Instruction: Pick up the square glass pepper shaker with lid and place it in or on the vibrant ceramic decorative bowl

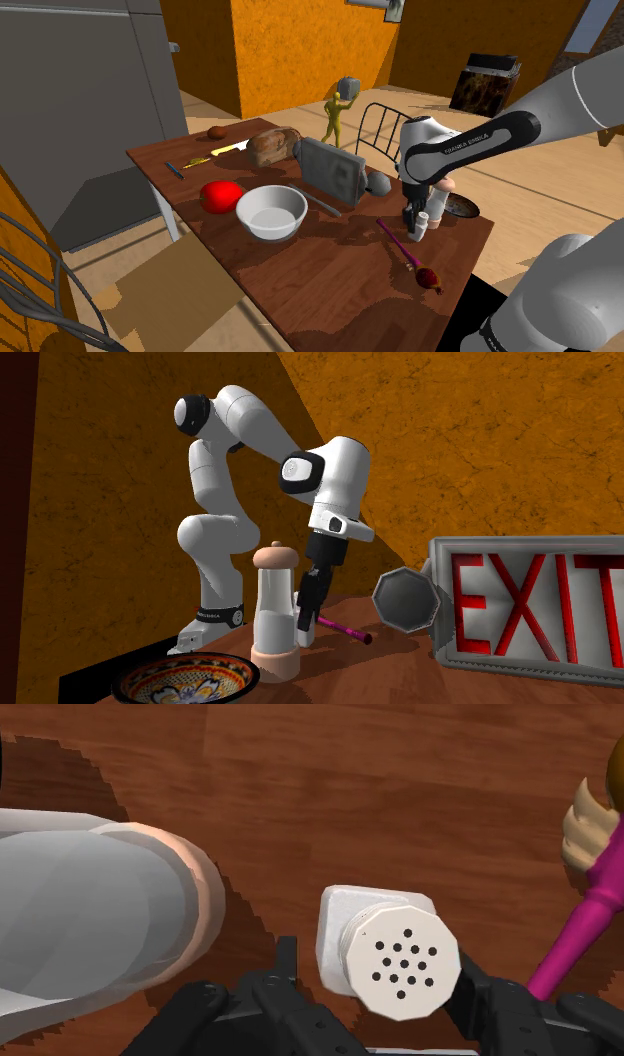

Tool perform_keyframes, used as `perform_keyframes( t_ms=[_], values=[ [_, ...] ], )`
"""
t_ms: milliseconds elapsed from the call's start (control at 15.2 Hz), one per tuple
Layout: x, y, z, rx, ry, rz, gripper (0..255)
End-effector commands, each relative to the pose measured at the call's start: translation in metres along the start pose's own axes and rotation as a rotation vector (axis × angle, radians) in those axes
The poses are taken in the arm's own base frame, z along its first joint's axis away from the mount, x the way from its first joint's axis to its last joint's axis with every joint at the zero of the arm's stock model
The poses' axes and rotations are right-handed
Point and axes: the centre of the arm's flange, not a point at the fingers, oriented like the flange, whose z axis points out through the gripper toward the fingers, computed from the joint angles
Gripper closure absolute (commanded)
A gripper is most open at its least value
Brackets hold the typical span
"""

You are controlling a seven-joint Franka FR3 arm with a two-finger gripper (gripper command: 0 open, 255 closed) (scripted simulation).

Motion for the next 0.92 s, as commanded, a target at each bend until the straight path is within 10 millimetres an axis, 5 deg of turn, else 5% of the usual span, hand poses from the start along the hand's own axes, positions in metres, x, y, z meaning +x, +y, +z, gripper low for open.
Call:
perform_keyframes(
  t_ms=[0, 528, 858],
  values=[
    [0.0, 0.0, 0.0, 0.0, 0.0, 0.0, 255],
    [0.0, 0.0, 0.0, 0.0, 0.0, 0.0, 255],
    [-0.007, 0.001, -0.026, 0.0, 0.0, 0.0, 255]
  ],
)
